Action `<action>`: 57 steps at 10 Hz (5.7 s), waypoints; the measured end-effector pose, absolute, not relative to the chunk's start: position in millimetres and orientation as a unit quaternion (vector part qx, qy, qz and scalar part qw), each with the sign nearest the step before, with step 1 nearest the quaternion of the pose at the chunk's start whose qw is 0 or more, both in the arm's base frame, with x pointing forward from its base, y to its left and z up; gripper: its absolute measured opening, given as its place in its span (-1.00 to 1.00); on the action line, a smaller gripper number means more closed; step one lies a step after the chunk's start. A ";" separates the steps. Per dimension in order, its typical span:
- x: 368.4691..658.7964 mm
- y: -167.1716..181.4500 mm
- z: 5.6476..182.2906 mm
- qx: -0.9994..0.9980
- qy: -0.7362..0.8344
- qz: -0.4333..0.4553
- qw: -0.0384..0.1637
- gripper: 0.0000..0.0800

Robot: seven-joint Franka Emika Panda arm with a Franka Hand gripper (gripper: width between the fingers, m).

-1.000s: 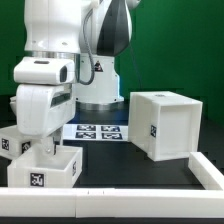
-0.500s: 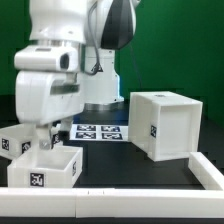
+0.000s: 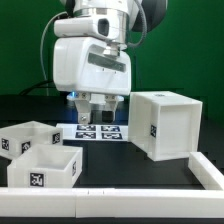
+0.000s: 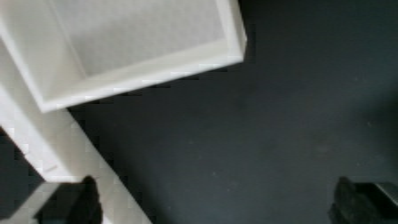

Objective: Assemble drawer

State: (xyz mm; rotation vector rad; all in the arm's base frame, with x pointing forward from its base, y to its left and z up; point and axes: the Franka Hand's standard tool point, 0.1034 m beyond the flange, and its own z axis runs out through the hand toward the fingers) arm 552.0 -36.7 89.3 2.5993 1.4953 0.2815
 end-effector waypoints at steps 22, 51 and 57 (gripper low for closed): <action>543.5 79.6 82.5 0.941 0.122 -0.310 0.063 0.62; 498.9 78.3 76.8 0.858 0.102 -0.495 0.088 -0.91; 523.4 74.2 134.9 0.933 0.104 -0.340 0.055 -0.91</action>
Offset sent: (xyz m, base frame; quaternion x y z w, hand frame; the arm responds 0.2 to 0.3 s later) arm 0.0014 0.0106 0.0007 -0.0456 -0.0809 0.1526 0.9839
